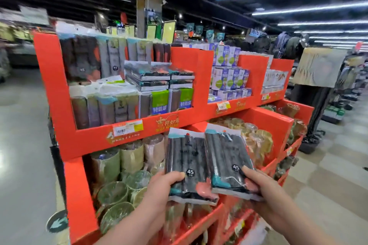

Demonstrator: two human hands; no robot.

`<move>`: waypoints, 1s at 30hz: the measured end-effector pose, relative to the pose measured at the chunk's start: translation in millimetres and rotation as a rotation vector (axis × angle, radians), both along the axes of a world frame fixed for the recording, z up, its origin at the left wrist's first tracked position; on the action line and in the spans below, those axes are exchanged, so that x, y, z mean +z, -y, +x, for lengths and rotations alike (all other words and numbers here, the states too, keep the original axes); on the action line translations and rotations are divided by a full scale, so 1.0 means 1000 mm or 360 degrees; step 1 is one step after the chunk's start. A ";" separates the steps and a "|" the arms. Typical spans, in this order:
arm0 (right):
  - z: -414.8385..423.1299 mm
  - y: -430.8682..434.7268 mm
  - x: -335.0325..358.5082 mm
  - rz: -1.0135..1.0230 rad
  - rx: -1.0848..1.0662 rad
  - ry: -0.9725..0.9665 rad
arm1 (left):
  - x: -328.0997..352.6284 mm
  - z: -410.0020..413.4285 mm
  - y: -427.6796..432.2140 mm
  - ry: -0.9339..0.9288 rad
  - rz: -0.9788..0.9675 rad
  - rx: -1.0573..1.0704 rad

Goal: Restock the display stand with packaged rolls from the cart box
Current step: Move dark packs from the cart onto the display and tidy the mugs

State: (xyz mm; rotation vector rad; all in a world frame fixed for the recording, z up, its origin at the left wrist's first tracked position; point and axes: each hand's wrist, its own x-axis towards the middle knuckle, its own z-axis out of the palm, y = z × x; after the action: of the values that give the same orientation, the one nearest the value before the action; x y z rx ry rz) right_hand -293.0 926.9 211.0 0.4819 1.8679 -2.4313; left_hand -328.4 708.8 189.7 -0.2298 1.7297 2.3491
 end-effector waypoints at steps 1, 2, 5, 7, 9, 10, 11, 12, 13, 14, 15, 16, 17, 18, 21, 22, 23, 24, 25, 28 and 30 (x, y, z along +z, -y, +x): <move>-0.016 0.005 0.008 0.0025 0.0036 -0.0042 | 0.005 -0.007 0.007 -0.0018 0.0000 0.0050; -0.033 0.010 0.017 0.0063 0.0065 -0.0075 | 0.011 -0.013 0.014 -0.0039 -0.0012 0.0098; -0.086 0.028 0.044 0.0016 0.0156 -0.0177 | 0.028 -0.028 0.036 -0.0140 0.0005 0.0276; -0.120 0.040 0.069 0.0019 0.0213 -0.0229 | 0.043 -0.033 0.049 -0.0198 0.0029 0.0396; -0.154 0.049 0.097 0.0056 0.0305 -0.0308 | 0.055 -0.038 0.062 -0.0251 0.0031 0.0502; -0.171 0.054 0.113 0.0056 0.0370 -0.0358 | 0.062 -0.040 0.066 -0.0281 0.0021 0.0547; -0.188 0.058 0.129 0.0037 0.0416 -0.0414 | 0.067 -0.042 0.071 -0.0314 0.0015 0.0592; -0.204 0.062 0.147 0.0010 0.0447 -0.0462 | 0.073 -0.044 0.073 -0.0335 0.0029 0.0648; -0.223 0.063 0.163 -0.0003 0.0464 -0.0495 | 0.078 -0.048 0.075 -0.0354 0.0049 0.0699; -0.244 0.064 0.179 -0.0004 0.0492 -0.0528 | 0.085 -0.050 0.076 -0.0371 0.0059 0.0732; -0.262 0.065 0.193 0.0079 0.0500 -0.0561 | 0.089 -0.053 0.076 -0.0394 0.0055 0.0757; -0.281 0.064 0.204 0.0342 0.0435 -0.0624 | 0.094 -0.057 0.075 -0.0412 0.0042 0.0787; -0.302 0.063 0.210 0.0808 0.0341 -0.0695 | 0.097 -0.061 0.075 -0.0434 0.0018 0.0818; -0.322 0.061 0.213 0.1360 0.0233 -0.0753 | 0.102 -0.065 0.074 -0.0451 -0.0009 0.0847; -0.345 0.056 0.208 0.2441 0.0129 -0.0896 | 0.106 -0.076 0.076 -0.0477 -0.0036 0.0986; -0.347 0.053 0.206 0.2535 0.0085 -0.0970 | 0.108 -0.078 0.075 -0.0487 -0.0038 0.1005; -0.348 0.048 0.202 0.2636 -0.0007 -0.1110 | 0.109 -0.081 0.074 -0.0493 -0.0043 0.1012; -0.352 0.043 0.198 0.2773 -0.0096 -0.1316 | 0.110 -0.082 0.072 -0.0495 -0.0031 0.1020; -0.354 0.039 0.194 0.2868 -0.0127 -0.1541 | 0.112 -0.084 0.070 -0.0501 -0.0019 0.1023; -0.359 0.043 0.187 0.2968 0.0352 -0.1755 | 0.117 -0.089 0.064 -0.0509 -0.0014 0.1071; -0.364 0.053 0.184 0.3045 0.0559 -0.1670 | 0.120 -0.092 0.062 -0.0511 -0.0038 0.1087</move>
State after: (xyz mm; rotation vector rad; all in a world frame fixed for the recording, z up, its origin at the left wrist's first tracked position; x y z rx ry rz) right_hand -657.3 873.9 395.2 -1.2607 3.4291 0.1912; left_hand -420.8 646.4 309.5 -0.5493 2.0737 2.9730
